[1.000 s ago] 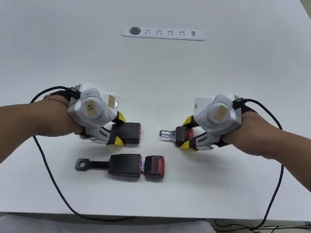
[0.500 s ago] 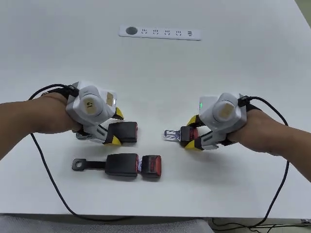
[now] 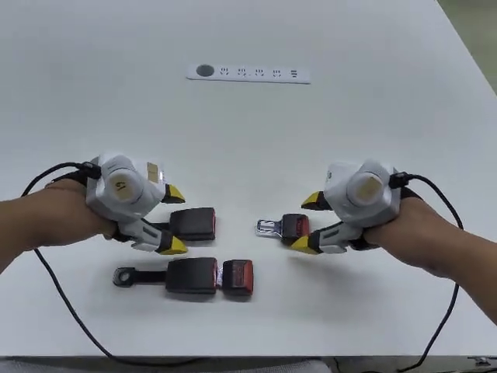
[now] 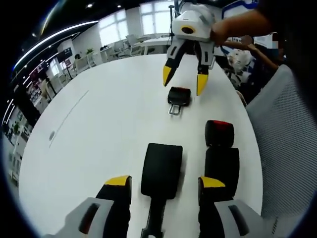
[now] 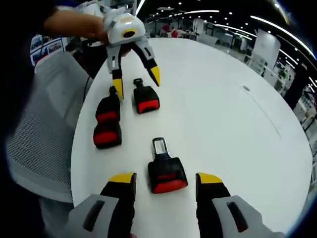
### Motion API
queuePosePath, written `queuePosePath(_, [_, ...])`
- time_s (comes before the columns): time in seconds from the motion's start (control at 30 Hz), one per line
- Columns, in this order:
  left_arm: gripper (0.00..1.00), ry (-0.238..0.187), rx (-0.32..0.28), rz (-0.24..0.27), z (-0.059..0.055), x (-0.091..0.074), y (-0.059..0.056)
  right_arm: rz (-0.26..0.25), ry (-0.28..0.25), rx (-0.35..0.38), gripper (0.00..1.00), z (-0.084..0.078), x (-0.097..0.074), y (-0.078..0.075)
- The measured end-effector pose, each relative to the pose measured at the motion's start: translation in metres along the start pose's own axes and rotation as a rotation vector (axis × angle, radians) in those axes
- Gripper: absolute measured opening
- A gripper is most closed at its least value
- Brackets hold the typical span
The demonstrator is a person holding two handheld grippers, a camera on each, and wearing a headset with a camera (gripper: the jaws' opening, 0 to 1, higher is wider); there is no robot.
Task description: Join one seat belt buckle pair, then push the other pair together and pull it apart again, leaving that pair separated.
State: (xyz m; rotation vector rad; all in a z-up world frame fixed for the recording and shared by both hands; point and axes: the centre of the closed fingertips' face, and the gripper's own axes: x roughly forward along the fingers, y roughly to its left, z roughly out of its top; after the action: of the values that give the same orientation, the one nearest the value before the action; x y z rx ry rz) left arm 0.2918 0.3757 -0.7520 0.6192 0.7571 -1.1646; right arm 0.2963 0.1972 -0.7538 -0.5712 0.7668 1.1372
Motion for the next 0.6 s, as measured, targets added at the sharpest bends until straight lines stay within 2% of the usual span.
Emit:
queuePosePath(0.03, [0.56, -0.009, -0.005, 0.010, 0.002, -0.005, -0.004, -0.002, -0.009, 0.010, 0.47, 0.001, -0.003, 0.003])
queuePosePath(0.17, [0.61, -0.047, -0.069, 0.052, -0.006, -0.025, -0.017, -0.016, -0.028, 0.058, 0.49, -0.001, -0.014, 0.020])
queuePosePath(0.2, [0.63, -0.065, -0.085, 0.055, -0.002, -0.032, -0.028, -0.021, -0.031, 0.063, 0.52, -0.004, -0.016, 0.025])
queuePosePath(0.23, [0.65, -0.066, -0.090, 0.059, -0.004, -0.036, -0.034, -0.032, -0.030, 0.071, 0.56, -0.004, -0.017, 0.029])
queuePosePath(0.3, [0.67, -0.055, -0.098, 0.065, -0.016, -0.042, -0.041, -0.047, -0.037, 0.079, 0.62, -0.005, -0.021, 0.037])
queuePosePath(0.37, [0.72, -0.050, -0.109, 0.075, -0.029, -0.047, -0.045, -0.056, -0.051, 0.105, 0.64, -0.005, -0.025, 0.042])
queuePosePath(0.43, [0.76, -0.049, -0.126, 0.091, -0.037, -0.054, -0.046, -0.072, -0.075, 0.116, 0.71, -0.004, -0.030, 0.049])
queuePosePath(0.53, [0.82, -0.052, -0.166, 0.123, -0.037, -0.066, -0.050, -0.078, -0.090, 0.135, 0.75, -0.006, -0.033, 0.059])
queuePosePath(0.6, [0.83, -0.057, -0.187, 0.138, -0.043, -0.072, -0.050, -0.085, -0.090, 0.131, 0.76, -0.007, -0.035, 0.065])
